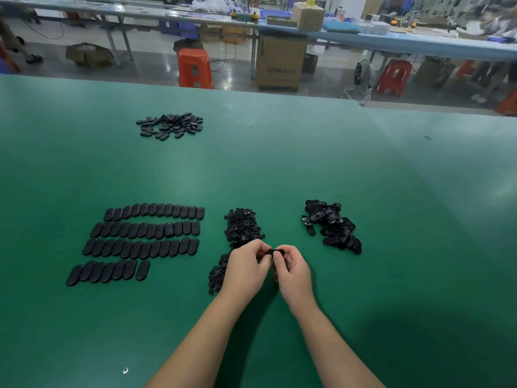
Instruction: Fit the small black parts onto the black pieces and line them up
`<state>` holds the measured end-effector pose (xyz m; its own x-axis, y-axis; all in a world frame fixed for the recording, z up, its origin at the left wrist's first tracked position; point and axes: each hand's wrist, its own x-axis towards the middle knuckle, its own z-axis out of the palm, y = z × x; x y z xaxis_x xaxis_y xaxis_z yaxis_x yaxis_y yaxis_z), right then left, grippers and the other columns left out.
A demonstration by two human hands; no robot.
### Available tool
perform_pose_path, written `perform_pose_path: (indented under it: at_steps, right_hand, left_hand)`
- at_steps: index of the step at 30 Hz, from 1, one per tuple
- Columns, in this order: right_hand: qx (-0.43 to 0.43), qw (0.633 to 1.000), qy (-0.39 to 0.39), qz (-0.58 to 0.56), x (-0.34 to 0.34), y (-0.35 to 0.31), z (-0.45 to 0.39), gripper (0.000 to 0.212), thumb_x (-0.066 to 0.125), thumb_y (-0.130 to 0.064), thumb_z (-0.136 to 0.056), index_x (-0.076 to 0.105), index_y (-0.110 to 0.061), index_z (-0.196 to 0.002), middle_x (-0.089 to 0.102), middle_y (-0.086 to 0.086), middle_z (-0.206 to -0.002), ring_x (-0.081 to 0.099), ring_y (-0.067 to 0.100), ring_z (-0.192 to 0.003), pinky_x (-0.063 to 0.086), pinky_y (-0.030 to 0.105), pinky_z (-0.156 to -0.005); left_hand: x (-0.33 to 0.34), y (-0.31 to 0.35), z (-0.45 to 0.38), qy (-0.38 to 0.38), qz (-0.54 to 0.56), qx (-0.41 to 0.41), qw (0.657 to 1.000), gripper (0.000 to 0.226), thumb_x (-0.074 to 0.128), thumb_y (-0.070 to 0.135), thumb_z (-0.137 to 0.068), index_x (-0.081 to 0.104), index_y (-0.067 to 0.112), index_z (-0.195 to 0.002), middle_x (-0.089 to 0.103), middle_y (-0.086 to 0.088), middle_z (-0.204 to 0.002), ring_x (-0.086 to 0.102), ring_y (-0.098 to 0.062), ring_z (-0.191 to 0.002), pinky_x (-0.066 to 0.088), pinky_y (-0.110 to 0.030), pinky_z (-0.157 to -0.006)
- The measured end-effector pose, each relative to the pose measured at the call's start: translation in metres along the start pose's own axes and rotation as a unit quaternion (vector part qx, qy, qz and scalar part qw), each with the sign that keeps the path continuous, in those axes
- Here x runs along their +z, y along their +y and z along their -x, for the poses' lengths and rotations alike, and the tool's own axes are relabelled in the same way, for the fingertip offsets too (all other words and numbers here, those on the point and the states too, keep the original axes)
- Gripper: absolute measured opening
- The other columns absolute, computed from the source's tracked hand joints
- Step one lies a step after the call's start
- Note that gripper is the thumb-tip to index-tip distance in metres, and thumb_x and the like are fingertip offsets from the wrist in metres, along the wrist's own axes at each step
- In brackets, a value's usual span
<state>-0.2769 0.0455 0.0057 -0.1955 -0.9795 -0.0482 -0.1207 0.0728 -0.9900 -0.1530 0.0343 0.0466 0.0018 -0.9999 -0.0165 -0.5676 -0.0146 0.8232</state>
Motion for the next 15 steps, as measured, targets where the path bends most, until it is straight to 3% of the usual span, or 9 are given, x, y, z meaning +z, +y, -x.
perform_pose_path:
  at_steps: [2,5,8,10,12,15]
  right_hand:
    - [0.001,1.0,-0.001,0.002,0.0,0.0,0.0,0.007,0.06,-0.017,-0.101,0.064,-0.021,-0.097,0.072,-0.002,-0.085,0.062,0.007,-0.072,0.049,0.029,-0.069]
    - [-0.001,1.0,-0.013,0.006,-0.001,-0.001,0.0,0.011,0.059,-0.017,-0.102,0.066,-0.022,-0.096,0.069,-0.006,-0.073,0.056,0.007,-0.059,0.047,0.027,-0.059]
    - [-0.005,1.0,-0.02,-0.005,-0.002,-0.003,0.001,0.015,0.056,-0.015,-0.103,0.067,-0.022,-0.099,0.067,-0.004,-0.069,0.053,0.011,-0.053,0.047,0.028,-0.052]
    - [-0.002,1.0,-0.019,-0.018,0.0,-0.005,0.002,0.015,0.054,-0.015,-0.104,0.067,-0.021,-0.106,0.068,-0.003,-0.072,0.056,0.013,-0.056,0.049,0.028,-0.053]
    - [0.007,0.999,-0.011,-0.03,0.0,-0.006,0.003,0.015,0.053,-0.014,-0.104,0.066,-0.022,-0.109,0.068,-0.002,-0.073,0.057,0.014,-0.058,0.049,0.028,-0.055]
    - [0.005,1.0,-0.014,-0.013,-0.001,-0.007,0.004,0.014,0.053,-0.016,-0.104,0.066,-0.023,-0.107,0.068,-0.004,-0.074,0.057,0.011,-0.059,0.05,0.026,-0.056]
  left_hand:
    - [0.0,0.0,0.001,0.01,-0.034,0.032,0.999,0.016,0.066,0.02,-0.091,0.07,0.027,-0.104,0.066,0.017,-0.083,0.06,-0.004,-0.076,0.043,-0.009,-0.067]
    - [0.0,-0.003,0.002,0.02,-0.127,0.111,0.986,0.027,0.059,0.023,-0.095,0.063,0.027,-0.122,0.07,0.008,-0.1,0.064,-0.014,-0.089,0.05,-0.027,-0.078]
    - [-0.005,-0.008,0.004,0.038,-0.198,0.167,0.965,0.021,0.054,0.029,-0.098,0.062,0.028,-0.117,0.069,0.007,-0.099,0.066,-0.018,-0.086,0.051,-0.033,-0.071]
    - [-0.012,-0.011,0.008,0.069,-0.22,0.194,0.954,0.017,0.061,0.027,-0.095,0.065,0.025,-0.112,0.068,0.006,-0.09,0.067,-0.02,-0.075,0.05,-0.033,-0.061]
    - [-0.024,-0.018,0.013,0.135,-0.21,0.19,0.949,0.02,0.074,0.021,-0.086,0.07,0.02,-0.105,0.069,0.005,-0.084,0.066,-0.02,-0.066,0.049,-0.03,-0.052]
    - [-0.049,-0.044,0.021,0.204,-0.212,0.102,0.95,0.022,0.077,0.023,-0.083,0.072,0.016,-0.103,0.065,0.007,-0.083,0.055,-0.012,-0.056,0.04,-0.022,-0.044]
